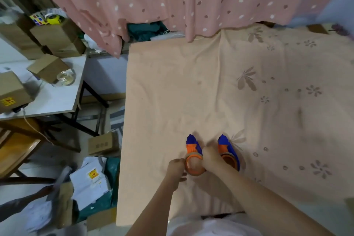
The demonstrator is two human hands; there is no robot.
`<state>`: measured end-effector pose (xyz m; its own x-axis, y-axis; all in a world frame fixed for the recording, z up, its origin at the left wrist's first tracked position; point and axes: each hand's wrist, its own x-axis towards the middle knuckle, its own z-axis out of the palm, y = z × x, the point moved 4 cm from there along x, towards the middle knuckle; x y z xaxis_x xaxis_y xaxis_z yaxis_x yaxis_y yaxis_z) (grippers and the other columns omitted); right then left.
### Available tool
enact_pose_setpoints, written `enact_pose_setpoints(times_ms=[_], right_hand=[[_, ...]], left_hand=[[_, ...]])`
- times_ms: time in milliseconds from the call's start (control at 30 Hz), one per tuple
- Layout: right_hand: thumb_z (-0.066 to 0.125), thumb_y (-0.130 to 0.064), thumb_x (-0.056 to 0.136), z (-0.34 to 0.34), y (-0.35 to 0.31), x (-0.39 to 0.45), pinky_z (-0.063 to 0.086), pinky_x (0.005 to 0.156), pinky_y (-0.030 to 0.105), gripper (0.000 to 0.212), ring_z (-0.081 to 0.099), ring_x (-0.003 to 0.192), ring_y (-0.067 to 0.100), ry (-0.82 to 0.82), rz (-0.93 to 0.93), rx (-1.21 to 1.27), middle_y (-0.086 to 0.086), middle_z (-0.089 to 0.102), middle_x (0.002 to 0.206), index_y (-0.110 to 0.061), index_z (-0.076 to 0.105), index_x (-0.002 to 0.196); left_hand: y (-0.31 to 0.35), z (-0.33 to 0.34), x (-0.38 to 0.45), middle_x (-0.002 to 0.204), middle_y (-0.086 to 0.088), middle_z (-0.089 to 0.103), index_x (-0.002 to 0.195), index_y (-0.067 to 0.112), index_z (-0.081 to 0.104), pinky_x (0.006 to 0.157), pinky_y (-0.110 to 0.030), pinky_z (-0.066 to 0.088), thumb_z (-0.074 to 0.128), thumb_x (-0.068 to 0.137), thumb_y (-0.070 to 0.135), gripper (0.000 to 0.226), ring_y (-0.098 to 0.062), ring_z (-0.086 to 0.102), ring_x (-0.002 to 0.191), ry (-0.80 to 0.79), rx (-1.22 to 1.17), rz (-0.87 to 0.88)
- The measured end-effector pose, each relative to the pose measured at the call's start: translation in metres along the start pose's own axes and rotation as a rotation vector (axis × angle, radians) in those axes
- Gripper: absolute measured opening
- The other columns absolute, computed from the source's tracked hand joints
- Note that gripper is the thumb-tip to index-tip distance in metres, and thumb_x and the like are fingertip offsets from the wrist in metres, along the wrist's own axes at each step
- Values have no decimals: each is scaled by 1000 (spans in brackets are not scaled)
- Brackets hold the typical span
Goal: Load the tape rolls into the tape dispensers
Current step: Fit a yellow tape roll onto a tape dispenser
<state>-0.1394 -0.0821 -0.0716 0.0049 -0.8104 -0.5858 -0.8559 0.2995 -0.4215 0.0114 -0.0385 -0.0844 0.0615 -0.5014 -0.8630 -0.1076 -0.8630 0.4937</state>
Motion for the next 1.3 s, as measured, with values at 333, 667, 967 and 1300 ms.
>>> enact_pose_setpoints(times_ms=[333, 667, 967, 1300], right_hand=[[67, -26, 88, -96, 50, -58, 43, 54, 20, 24, 56, 59, 12, 271, 24, 319, -2, 62, 63, -13, 58, 70], [49, -48, 97, -162, 170, -136, 48, 77, 19, 41, 64, 107, 13, 525, 126, 683, -9, 65, 118, -31, 50, 134], [70, -62, 75, -220, 305, -213, 50, 61, 11, 67, 64, 103, 8, 746, 76, 921, -8, 58, 119, -33, 46, 130], [77, -50, 63, -290, 469, -292, 43, 59, 4, 56, 64, 88, -7, 887, 143, 943, -18, 63, 97, -44, 47, 110]], left_hand=[[69, 93, -25, 96, -14, 70, 97, 11, 71, 94, -46, 53, 51, 100, 38, 34, -29, 66, 94, -320, -255, 71], [84, 245, -97, 118, -20, 74, 131, 2, 63, 100, -45, 57, 48, 106, 34, 43, -31, 71, 114, -560, -229, 147], [79, 419, -174, 106, -15, 75, 122, 10, 69, 76, -38, 60, 48, 101, 41, 43, -25, 73, 94, -737, 56, 402], [58, 603, -237, 107, -14, 76, 128, 11, 69, 78, -37, 62, 46, 104, 38, 42, -22, 75, 95, -838, 117, 371]])
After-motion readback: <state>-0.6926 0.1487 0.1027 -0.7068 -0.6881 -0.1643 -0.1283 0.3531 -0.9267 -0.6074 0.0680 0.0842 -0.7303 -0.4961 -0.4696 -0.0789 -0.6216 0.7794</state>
